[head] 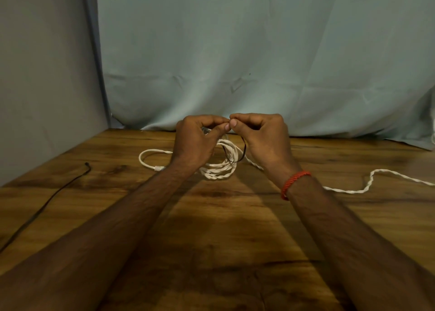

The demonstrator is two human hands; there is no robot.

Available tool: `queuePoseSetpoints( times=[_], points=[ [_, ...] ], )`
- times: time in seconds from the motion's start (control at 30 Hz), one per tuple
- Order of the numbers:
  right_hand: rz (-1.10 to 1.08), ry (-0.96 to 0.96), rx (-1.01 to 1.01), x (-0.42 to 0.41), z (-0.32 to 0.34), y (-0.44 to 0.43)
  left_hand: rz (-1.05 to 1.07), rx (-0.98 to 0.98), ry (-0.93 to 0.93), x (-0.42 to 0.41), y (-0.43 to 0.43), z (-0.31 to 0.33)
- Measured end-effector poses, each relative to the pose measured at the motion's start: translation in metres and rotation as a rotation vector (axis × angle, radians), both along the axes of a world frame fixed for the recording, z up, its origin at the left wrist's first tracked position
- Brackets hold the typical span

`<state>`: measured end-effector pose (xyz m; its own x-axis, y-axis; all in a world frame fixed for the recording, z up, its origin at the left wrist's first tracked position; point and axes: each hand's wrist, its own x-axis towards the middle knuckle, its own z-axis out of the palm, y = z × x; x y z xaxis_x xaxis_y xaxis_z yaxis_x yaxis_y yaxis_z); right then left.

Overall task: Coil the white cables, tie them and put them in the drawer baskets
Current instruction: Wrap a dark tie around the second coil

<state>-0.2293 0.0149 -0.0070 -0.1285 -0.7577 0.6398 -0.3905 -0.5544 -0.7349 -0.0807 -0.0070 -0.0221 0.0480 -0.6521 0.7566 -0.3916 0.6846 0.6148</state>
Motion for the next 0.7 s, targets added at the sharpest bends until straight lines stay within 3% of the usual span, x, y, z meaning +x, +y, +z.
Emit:
queuePoseSetpoints(
  times=[0.33, 0.7],
  points=[
    [-0.022, 0.041, -0.077, 0.0017, 0.0023, 0.0027, 0.028, -0.028, -0.042, 0.0006, 0.0007, 0.0005],
    [-0.008, -0.002, 0.009, 0.0004, 0.0021, 0.0009, 0.033, -0.065, -0.047, -0.0005, 0.0015, -0.0001]
  ],
)
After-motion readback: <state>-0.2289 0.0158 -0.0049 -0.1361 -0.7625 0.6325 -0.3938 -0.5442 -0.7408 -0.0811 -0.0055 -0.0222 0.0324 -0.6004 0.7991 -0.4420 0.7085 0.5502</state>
